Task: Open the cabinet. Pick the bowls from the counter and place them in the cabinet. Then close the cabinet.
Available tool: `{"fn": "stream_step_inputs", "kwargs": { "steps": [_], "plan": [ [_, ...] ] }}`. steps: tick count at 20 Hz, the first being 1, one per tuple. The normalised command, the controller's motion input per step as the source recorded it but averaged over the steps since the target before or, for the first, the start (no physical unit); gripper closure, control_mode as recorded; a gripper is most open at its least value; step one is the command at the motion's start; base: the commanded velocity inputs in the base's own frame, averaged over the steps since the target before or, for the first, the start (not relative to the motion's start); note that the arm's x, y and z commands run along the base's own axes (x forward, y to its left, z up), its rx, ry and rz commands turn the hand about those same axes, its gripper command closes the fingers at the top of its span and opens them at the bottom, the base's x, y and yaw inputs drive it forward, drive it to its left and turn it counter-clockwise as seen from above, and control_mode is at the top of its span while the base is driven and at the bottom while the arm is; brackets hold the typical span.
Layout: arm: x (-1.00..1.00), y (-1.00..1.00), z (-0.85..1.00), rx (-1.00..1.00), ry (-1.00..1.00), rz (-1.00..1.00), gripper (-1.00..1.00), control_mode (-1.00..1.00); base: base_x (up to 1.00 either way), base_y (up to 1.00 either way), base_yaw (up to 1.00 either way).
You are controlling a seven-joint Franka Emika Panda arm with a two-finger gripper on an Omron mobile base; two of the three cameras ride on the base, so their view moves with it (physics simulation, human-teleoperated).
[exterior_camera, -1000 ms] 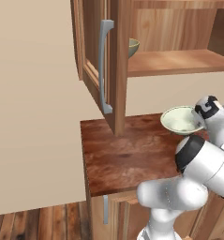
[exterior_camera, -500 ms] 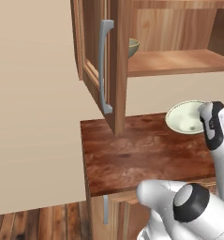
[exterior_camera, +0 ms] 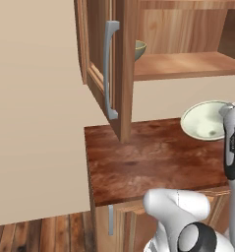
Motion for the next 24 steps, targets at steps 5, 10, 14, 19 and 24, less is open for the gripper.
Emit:
{"fn": "stream_step_inputs", "kwargs": {
  "steps": [5,10,14,19,24],
  "plan": [
    [-0.64,0.09,0.62,0.00,0.01,-0.03,1.00,-1.00,0.00,0.00,0.00],
    [-0.25,0.23,0.69,0.00,0.03,-0.12,1.00,-1.00,0.00,0.00,0.00],
    [-0.18,0.20,0.54,0.00,0.01,-0.16,1.00,-1.00,0.00,0.00,0.00],
    [-0.21,0.13,0.37,0.02,0.00,-0.17,1.00,-1.00,0.00,0.00,0.00],
    [-0.22,0.10,0.30,0.05,-0.04,-0.16,1.00,-1.00,0.00,0.00,0.00]
  ]
}}
